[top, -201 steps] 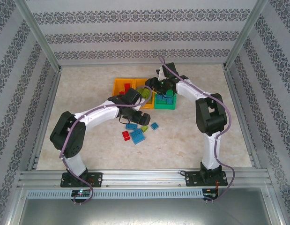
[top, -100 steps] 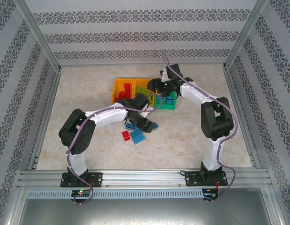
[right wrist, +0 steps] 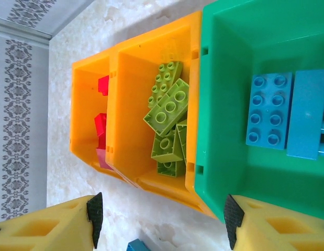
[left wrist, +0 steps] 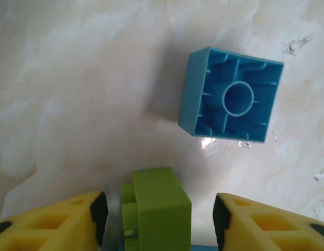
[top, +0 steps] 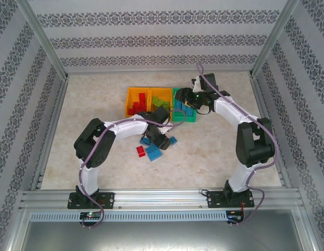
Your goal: Sort the legos into containers by color
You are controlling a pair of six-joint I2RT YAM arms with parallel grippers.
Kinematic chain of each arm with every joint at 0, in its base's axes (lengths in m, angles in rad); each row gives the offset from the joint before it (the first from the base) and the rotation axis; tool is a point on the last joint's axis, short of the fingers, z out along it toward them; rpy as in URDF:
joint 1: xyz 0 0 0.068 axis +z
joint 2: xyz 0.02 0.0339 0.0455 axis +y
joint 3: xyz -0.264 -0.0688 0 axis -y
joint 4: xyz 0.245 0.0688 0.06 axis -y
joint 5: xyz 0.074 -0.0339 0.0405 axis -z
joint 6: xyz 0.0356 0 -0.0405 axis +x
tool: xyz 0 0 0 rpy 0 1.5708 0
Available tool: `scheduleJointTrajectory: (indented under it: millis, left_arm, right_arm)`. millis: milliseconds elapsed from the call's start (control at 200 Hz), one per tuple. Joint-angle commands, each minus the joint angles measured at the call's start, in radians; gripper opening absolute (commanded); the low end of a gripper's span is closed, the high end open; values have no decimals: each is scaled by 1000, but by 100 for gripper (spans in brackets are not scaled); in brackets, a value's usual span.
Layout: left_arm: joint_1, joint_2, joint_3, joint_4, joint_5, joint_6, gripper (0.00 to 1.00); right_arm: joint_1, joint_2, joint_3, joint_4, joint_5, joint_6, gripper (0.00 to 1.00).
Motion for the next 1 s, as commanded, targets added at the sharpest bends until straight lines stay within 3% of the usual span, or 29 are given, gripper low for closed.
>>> scheduleJointTrajectory:
  millis: [0,315,709,994]
  left_arm:
    - [-14,13,28,-32,-10,25,48]
    - [-13,-51,46,-19,-92,-10,31]
    - [100,-53,284,-56,-211,-83,32]
    - [186,164,605,-131,-164,-164,32]
  right_arm:
    - [-31,-54,-43,20,8,-6,65]
    - [-75,-143,-170,11,20,-37,66]
    - [-52,-362,-429,52,102,-232,67]
    - [92,-449,-578,43,186,-404,70]
